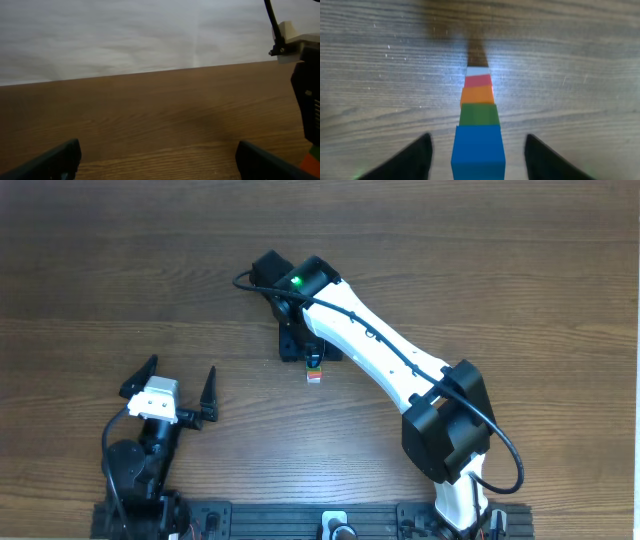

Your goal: Stack Cubes

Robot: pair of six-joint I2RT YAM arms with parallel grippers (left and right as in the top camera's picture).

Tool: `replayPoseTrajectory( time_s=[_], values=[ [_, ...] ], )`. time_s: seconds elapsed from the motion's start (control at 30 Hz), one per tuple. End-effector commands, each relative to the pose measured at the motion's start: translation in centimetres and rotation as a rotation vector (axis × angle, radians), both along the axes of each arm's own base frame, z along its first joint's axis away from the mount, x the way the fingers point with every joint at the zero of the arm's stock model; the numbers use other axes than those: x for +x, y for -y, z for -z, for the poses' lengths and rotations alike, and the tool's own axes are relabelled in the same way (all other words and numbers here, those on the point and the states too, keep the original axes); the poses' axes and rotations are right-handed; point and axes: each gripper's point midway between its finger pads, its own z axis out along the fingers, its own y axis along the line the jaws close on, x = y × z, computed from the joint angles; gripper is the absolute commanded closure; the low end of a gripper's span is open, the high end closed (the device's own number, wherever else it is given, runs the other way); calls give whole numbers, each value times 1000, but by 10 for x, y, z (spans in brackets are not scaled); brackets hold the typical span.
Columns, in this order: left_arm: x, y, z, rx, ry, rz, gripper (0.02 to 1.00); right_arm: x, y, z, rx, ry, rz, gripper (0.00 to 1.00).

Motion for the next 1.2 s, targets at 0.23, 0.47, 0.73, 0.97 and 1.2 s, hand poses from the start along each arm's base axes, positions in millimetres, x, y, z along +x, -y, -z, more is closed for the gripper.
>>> replayPoseTrajectory(
  time_s=[0.23, 0.47, 0.73, 0.97, 1.2],
  values=[
    [0, 0, 2, 14, 2, -1, 18, 12, -3, 3, 24, 28, -11, 86],
    [0, 0, 2, 14, 2, -1, 20, 59, 18, -23, 40, 164, -17, 12],
    [0, 0, 2, 14, 2, -1, 18, 108, 110, -56, 19, 233, 86, 9],
    [0, 0, 2, 14, 2, -1, 18, 115, 224, -88, -31, 267, 185, 9],
    [0, 0, 2, 14, 2, -1, 20, 74, 291, -137, -95, 422, 234, 9]
  ],
)
